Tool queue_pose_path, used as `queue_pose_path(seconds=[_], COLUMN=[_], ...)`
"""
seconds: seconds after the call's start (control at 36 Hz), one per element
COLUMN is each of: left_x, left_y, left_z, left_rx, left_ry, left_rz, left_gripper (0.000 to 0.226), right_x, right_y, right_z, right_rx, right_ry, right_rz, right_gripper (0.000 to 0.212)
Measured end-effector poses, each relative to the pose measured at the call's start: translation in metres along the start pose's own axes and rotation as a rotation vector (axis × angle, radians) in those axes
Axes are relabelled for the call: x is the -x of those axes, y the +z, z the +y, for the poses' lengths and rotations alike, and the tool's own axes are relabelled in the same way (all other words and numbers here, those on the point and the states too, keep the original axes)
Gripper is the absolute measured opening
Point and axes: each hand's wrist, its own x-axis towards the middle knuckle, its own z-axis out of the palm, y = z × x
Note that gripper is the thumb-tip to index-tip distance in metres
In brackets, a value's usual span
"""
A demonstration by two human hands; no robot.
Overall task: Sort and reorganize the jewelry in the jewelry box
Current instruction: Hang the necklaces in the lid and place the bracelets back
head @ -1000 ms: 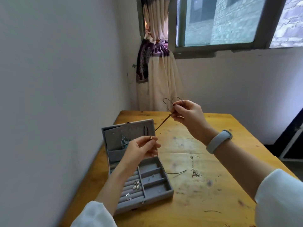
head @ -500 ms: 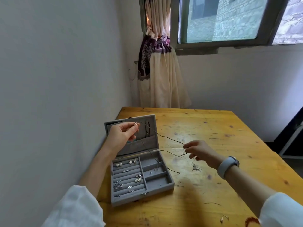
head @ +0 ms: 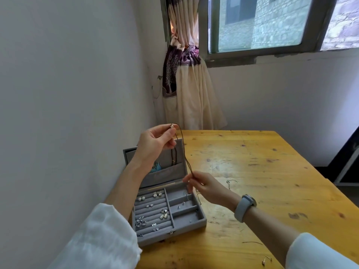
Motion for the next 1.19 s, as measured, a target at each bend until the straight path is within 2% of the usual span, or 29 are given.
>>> queue_pose_path(seconds=[0.08, 0.25, 0.36, 0.5, 0.58, 0.72, 0.83, 1.06, 1.19], left_x=[-0.002, -0.003, -0.003, -0.005, -0.01, -0.024, -0.035, -0.036, -0.032], left_y=[-0.012, -0.033, -0.037, -0.042, -0.045, -0.04, -0.03, -0.019, -0.016], left_z=[-0.004, -0.031, -0.057, -0.087, -0.105, -0.12, -0.13, -0.157, -0.16], left_rx=[0.049, 0.118, -0.104, -0.319, -0.489, -0.79, -0.905, -1.289, -1.351], left_ry=[-0.01, -0.115, -0.178, -0.227, -0.236, -0.114, -0.016, 0.088, 0.102], left_rz=[0.118, 0.331, 0.38, 0.336, 0.293, 0.253, 0.233, 0.189, 0.204], left_gripper=[0.015, 0.016, 0.027, 0.025, 0.023, 0.019, 0.012, 0.021, 0.025], right_x=[0.007, 0.007, -0.005, -0.034, -0.052, -0.079, -0.099, -0.119, -0.118], right_y=[-0.009, -0.031, -0.045, -0.06, -0.067, -0.067, -0.062, -0.057, -0.055], right_z=[0.012, 0.018, 0.013, -0.01, -0.026, -0.044, -0.052, -0.053, -0.05], right_rx=[-0.015, -0.238, -0.27, -0.202, -0.169, -0.163, -0.167, -0.186, -0.045], right_ry=[0.007, 0.08, 0.161, 0.105, 0.065, 0.033, -0.005, -0.029, -0.057], right_rz=[0.091, 0.306, 0.464, 0.589, 0.592, 0.573, 0.552, 0.486, 0.43], right_gripper=[0.024, 0.026, 0.027, 0.026, 0.023, 0.023, 0.023, 0.023, 0.024])
